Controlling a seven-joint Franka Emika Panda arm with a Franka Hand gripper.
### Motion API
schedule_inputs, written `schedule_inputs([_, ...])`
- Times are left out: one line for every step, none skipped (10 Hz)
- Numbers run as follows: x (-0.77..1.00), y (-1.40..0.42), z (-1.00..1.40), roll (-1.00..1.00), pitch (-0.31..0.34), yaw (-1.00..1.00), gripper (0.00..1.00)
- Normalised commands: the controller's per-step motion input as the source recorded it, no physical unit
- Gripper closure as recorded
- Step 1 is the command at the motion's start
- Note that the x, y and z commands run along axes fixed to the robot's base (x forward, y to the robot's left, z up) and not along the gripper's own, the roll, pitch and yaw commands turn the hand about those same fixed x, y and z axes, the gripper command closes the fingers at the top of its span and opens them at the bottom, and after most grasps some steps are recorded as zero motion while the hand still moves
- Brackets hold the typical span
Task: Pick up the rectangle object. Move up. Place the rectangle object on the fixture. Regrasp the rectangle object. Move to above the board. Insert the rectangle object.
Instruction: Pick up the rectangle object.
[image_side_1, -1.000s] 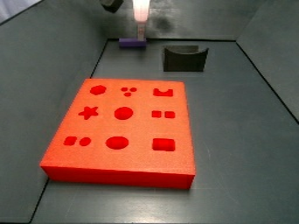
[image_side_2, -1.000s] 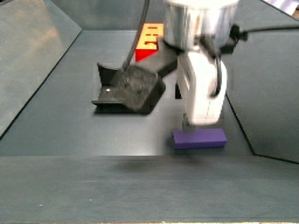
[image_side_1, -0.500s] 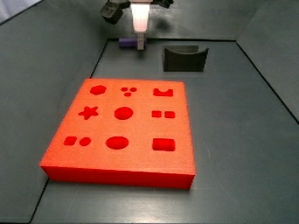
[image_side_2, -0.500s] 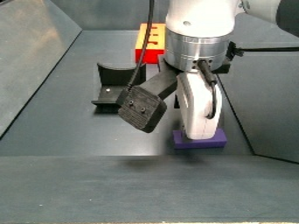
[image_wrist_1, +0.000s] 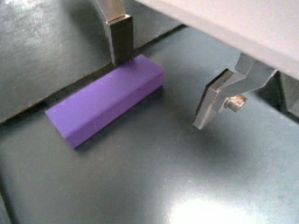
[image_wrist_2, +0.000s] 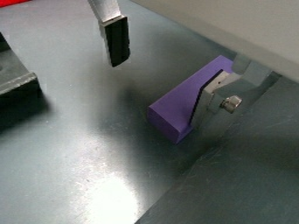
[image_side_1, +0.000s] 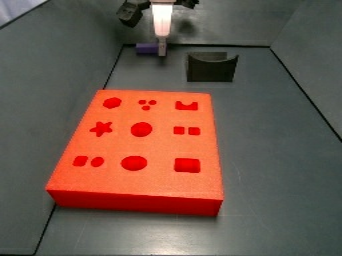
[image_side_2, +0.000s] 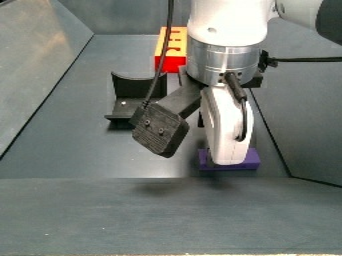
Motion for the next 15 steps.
schedule_inputs([-0.09,0.00,-0.36,-0.30,-0.170,-0.07,0.00])
schedule_inputs([-0.07,0.04,-0.22,-0.30,-0.156,-0.07,0.00])
schedule_inputs([-0.01,0.03,-0.17,-0.26,-0.114,-0.04,0.00])
schedule_inputs([-0.03,0.00,-0.13,-0.22,-0.139,-0.03,0.00])
schedule_inputs([0.00,0.08,-0.05,-0.14,-0.067,0.00,0.00])
schedule_inputs([0.00,0.00,0.00,0.00,0.000,0.00,0.00])
schedule_inputs([0.00,0.00,0.00,0.00,0.000,0.00,1.00])
schedule_inputs([0.00,0.00,0.00,0.00,0.000,0.00,1.00])
schedule_inputs([0.00,0.00,0.00,0.00,0.000,0.00,1.00])
schedule_inputs([0.00,0.00,0.00,0.00,0.000,0.00,1.00])
schedule_inputs([0.00,0.00,0.00,0.00,0.000,0.00,1.00])
schedule_inputs([0.00,0.00,0.00,0.00,0.000,0.00,1.00])
schedule_inputs([0.00,0.00,0.00,0.00,0.000,0.00,1.00])
schedule_inputs([0.00,0.00,0.00,0.00,0.000,0.00,1.00])
schedule_inputs([0.00,0.00,0.00,0.00,0.000,0.00,1.00])
